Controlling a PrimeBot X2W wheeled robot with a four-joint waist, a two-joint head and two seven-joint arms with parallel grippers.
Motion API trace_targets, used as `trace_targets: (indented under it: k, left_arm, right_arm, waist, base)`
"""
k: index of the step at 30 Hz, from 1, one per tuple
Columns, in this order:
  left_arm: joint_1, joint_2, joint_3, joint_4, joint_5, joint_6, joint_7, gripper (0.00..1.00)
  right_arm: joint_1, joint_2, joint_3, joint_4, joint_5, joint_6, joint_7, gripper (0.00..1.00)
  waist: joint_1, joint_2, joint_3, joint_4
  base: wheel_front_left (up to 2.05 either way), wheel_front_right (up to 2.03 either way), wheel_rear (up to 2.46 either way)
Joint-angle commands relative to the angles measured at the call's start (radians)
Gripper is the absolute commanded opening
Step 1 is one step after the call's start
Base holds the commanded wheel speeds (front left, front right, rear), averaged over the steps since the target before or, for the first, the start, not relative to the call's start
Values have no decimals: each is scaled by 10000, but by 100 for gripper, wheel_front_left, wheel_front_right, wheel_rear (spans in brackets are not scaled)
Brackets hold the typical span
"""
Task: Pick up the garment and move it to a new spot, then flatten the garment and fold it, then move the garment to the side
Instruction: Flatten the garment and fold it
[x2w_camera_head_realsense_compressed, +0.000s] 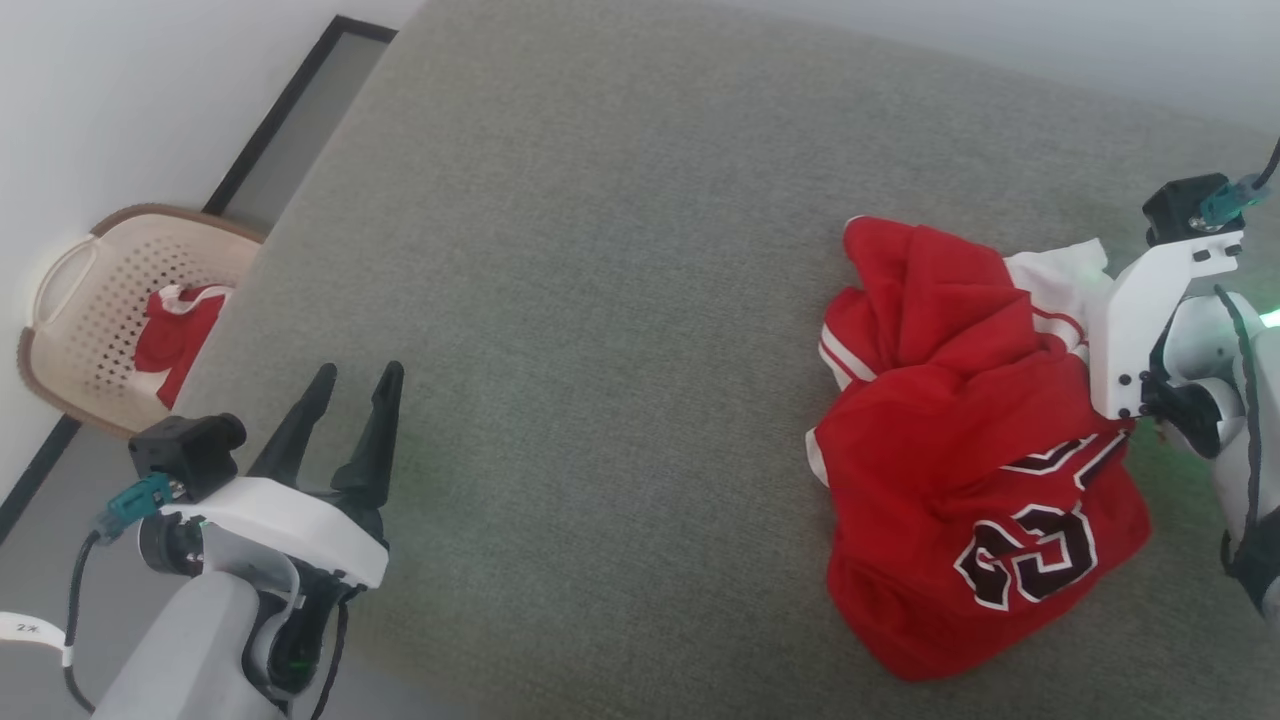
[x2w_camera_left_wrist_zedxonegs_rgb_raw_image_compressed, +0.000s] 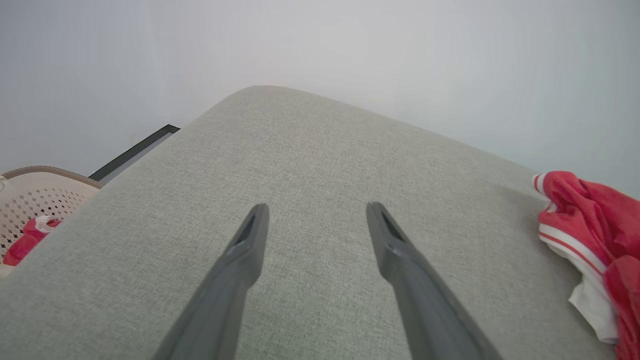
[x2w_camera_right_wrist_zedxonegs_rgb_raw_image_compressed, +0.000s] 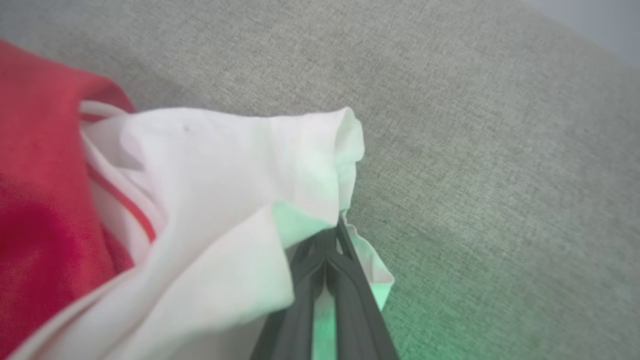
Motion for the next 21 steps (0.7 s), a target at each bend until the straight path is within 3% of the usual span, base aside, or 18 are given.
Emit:
trace_targets:
  k: [1, 8, 13, 21]
  left_arm:
    - [-112, 12, 50, 47, 115, -37, -54, 100]
    - [149, 280, 341, 47, 139, -79, -79, 100]
    - [472, 650, 605, -88, 112, -38, -68, 100]
    - [829, 1032, 827, -321, 30, 171, 30, 100]
  right_arm:
    - [85, 20, 49, 118, 74, -3, -113, 0]
    - [214, -6, 166, -585, 532, -1, -885, 0]
    - [1021, -335, 107, -1839, 1098, -1, -1115, 0]
    - [2862, -721, -960, -3575, 1308, -3, -766, 0]
  waist:
    - [0, 0, -61, -93]
    - [0, 0, -492, -735]
    - [0, 0, -955, -1517]
    - [0, 0, -1364, -2455]
  base:
    - [0, 0, 0]
    - [0, 0, 0]
    - [0, 0, 0]
    - [0, 0, 0]
